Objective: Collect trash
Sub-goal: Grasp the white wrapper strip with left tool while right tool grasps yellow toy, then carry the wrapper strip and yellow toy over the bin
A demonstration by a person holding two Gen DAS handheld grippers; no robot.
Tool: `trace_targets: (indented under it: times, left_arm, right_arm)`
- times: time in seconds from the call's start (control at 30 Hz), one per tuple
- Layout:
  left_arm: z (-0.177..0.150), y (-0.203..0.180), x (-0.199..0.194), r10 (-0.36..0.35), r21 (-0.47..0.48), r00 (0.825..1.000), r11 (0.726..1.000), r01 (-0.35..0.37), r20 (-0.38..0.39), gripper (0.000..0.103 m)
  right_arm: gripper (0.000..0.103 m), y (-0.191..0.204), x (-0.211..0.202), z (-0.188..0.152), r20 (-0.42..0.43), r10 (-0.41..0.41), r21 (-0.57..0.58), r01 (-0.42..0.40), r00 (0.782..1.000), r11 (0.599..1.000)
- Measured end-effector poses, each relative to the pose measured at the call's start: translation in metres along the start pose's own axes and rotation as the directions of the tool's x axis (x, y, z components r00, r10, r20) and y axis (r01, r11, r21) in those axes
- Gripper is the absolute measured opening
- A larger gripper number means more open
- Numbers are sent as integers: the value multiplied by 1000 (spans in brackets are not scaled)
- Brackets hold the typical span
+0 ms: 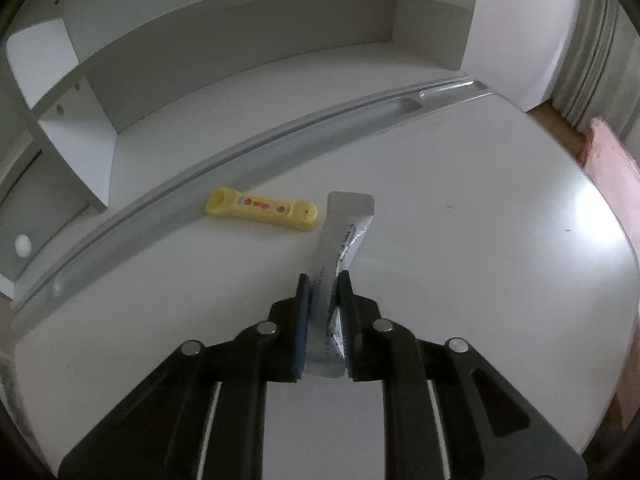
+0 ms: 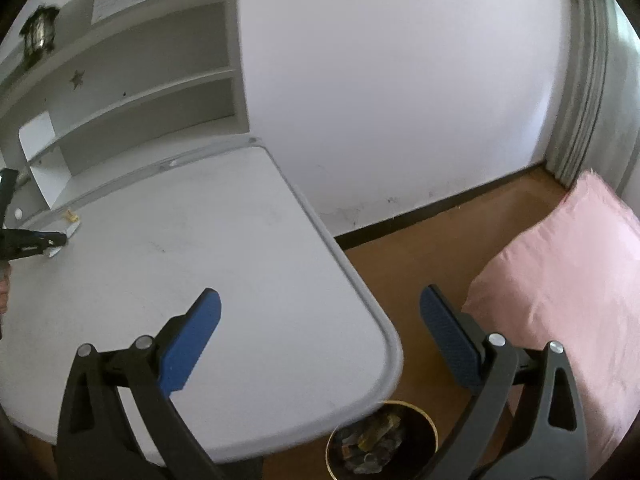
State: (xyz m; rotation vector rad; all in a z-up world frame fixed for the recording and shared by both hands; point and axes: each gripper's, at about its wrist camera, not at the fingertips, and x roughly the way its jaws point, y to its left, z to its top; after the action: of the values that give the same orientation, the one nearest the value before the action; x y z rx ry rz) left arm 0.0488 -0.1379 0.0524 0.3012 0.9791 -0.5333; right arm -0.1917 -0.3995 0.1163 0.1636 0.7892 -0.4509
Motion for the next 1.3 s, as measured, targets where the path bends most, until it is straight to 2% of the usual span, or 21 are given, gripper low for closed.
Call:
trace_targets:
  times: [0.1,0.17,0.23,0.33,0.37,0.4,0.5,0.6,0.67,0.73,0.9,0.93,0.97,1.0,1.03,1.07,1.1,1.13,1.17,1.23,1.3]
  left_arm:
    - [-12,17,-1,-27,-97,997,995,33,66,11]
    - [-25,41,-23,-16,-173,991,984,39,133,11]
    - [-32,69,-40,33,-245,980,969,16,194,11]
    - [-39,110,-59,176,-365,952,928,-75,251,12]
    - [-44,117,-64,217,-396,943,912,-105,251,12]
    - [-48,123,-62,233,-418,943,901,-117,238,12]
    - [-54,141,-37,200,-467,968,878,-110,149,12]
    - [-53,141,-28,210,-457,972,879,-139,108,12]
    - [-55,138,-25,201,-446,975,884,-140,93,12]
    - [-56,136,-22,197,-436,977,888,-144,80,12]
    - [-58,140,-20,225,-416,972,892,-178,68,12]
    - [-58,138,-20,234,-411,970,892,-187,66,16]
    - [-57,137,-20,246,-402,967,894,-200,67,17]
    - [-57,135,-19,253,-388,965,898,-208,69,25]
    - [-55,134,-18,259,-375,963,902,-216,70,45]
    - [-54,132,-16,267,-357,962,905,-229,61,55]
    - [-53,131,-13,268,-348,962,907,-235,49,67]
    - [-52,130,-12,270,-340,962,909,-240,45,66]
    - [-52,130,-11,275,-340,960,908,-245,44,62]
    - [-52,132,-14,273,-343,960,909,-236,62,10]
    - [-54,135,-16,253,-358,965,909,-211,73,9]
  right_arm:
    - [96,39,14,18,-15,65,-70,-66,998,995]
    - [96,73,25,34,-30,149,-119,-151,988,981]
    - [96,115,37,49,-55,243,-173,-249,968,953]
    - [96,185,62,72,-105,385,-279,-399,917,873]
    - [96,209,72,79,-126,411,-315,-430,903,846]
    - [96,231,80,84,-146,424,-342,-447,894,827]
    - [94,291,106,97,-213,426,-427,-476,879,769]
    - [88,335,127,102,-265,415,-493,-492,870,717]
    - [79,351,136,100,-293,395,-515,-492,871,702]
    - [74,356,140,96,-317,403,-508,-512,859,692]
    - [70,356,139,92,-315,441,-493,-542,841,681]
    - [65,354,140,92,-323,461,-475,-563,826,676]
    - [62,351,139,91,-320,465,-480,-564,826,672]
    - [58,352,137,90,-324,475,-481,-575,818,662]
    - [44,352,135,90,-324,481,-482,-580,815,657]
    - [27,352,135,90,-324,486,-479,-584,812,656]
    - [22,351,134,90,-328,492,-473,-590,807,654]
    - [16,350,134,90,-328,494,-467,-593,805,656]
    - [14,353,137,87,-328,496,-460,-595,804,660]
    - [14,350,136,88,-333,510,-437,-610,793,662]
    - [14,347,134,91,-324,520,-425,-612,790,666]
